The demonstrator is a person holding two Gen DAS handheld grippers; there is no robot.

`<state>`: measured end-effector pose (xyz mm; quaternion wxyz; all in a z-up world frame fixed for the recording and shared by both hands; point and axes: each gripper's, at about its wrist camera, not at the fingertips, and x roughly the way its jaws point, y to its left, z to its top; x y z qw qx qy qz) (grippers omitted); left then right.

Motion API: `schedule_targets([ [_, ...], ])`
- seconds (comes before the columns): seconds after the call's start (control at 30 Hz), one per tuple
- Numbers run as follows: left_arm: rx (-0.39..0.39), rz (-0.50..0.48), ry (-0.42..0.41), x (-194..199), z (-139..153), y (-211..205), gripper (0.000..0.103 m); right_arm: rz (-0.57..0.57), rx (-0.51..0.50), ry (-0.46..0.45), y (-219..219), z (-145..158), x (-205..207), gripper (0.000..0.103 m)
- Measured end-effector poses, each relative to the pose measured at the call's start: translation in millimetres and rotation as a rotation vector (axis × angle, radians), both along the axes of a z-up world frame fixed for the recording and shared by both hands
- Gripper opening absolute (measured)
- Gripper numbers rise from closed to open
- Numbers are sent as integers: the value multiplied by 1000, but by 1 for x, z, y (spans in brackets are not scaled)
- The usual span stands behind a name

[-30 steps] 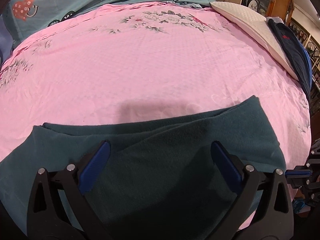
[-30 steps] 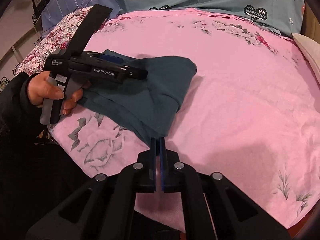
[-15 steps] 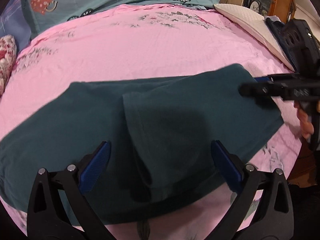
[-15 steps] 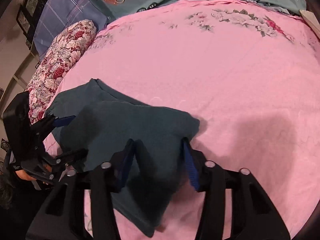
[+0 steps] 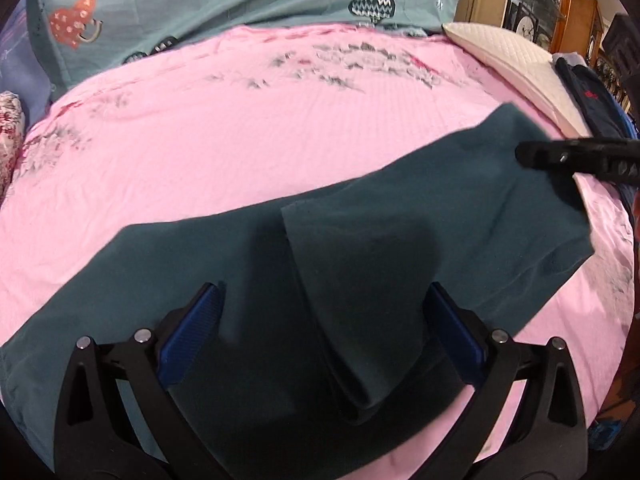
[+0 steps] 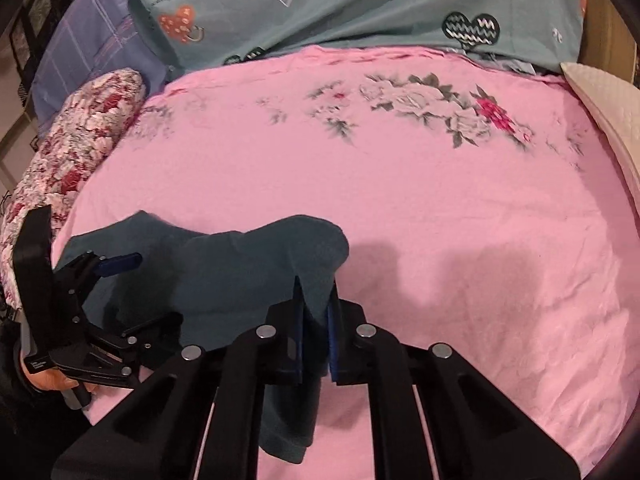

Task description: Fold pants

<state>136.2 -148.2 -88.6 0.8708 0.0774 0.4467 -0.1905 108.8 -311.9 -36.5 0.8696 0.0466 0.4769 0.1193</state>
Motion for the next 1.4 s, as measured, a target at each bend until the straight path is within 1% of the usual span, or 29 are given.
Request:
schedule_targets([
  [0.03, 1, 7, 14, 3, -1, -1, 101, -10, -26, 57, -1, -18, 7, 17],
  [0.07, -3, 10, 17, 4, -1, -1, 101, -13, -71, 108, -1, -37, 11, 30],
  [0.1, 1, 11, 11, 4, 0, 1, 101, -19, -83, 96, -3, -41, 11, 35],
  [0.13, 8, 12, 0, 1, 1, 3, 101, -30, -88, 74, -6, -39, 9, 40],
  [0.2, -5, 26, -11, -7, 9, 16, 101, -45, -66, 36, -12, -26, 1, 40],
  [0.27, -40, 38, -11, -23, 22, 43, 101, -42, -72, -35, -15, -5, -15, 40],
  [0.3, -44, 44, -18, -30, 26, 56, 101, -24, -62, -50, -14, 3, -22, 40],
  [0.37, -27, 87, -41, -47, 36, 93, 101, 52, -36, -46, -3, 9, -36, 40],
  [0.43, -12, 159, -43, -62, 41, 136, 101, 114, -73, -21, 11, 3, -48, 40],
  [0.47, -4, 210, -37, -70, 42, 163, 101, 125, -89, -19, 16, 0, -53, 40],
  [0.53, 19, 300, -5, -81, 37, 204, 101, 157, -66, -19, 25, -2, -60, 40],
  [0.6, 46, 380, 33, -94, 27, 240, 101, 196, -24, -27, 39, 0, -64, 42],
  [0.63, 54, 416, 46, -98, 22, 254, 101, 226, 3, -34, 50, 2, -66, 44],
  [0.67, 56, 452, 61, -102, 18, 268, 101, 259, 24, -41, 63, 5, -69, 49],
  [0.7, 48, 477, 70, -108, 15, 279, 101, 304, 45, -48, 80, 7, -70, 50],
  [0.73, 42, 500, 73, -111, 14, 287, 101, 344, 58, -54, 96, 9, -70, 50],
  [0.8, 27, 515, 62, -119, 15, 296, 101, 435, 84, -67, 134, 16, -69, 50],
  [0.87, 17, 507, 55, -124, 16, 296, 101, 517, 108, -70, 178, 24, -60, 50],
  [0.97, 32, 470, 46, -130, 13, 292, 101, 634, 131, -63, 255, 36, -35, 52],
  [1.03, 12, 465, 53, -130, 9, 295, 101, 709, 138, -43, 306, 37, -14, 52],
  [1.07, -12, 470, 57, -129, 7, 297, 101, 732, 121, -45, 332, 37, -3, 52],
  [1.13, -58, 478, 65, -124, 0, 299, 101, 767, 92, -25, 376, 30, 16, 52],
  [1.2, -93, 494, 38, -122, 0, 300, 101, 794, 87, 32, 411, 16, 34, 52],
  [1.23, -132, 489, 36, -120, 1, 301, 101, 804, 76, 65, 429, 8, 43, 52],
  [1.3, -218, 468, 44, -118, 3, 303, 101, 841, 39, 106, 450, -7, 49, 52],
  [1.37, -264, 454, 45, -117, 4, 300, 101, 881, -23, 141, 470, -21, 50, 52],
  [1.4, -272, 449, 39, -115, 3, 300, 101, 900, -55, 160, 477, -28, 49, 52],
])
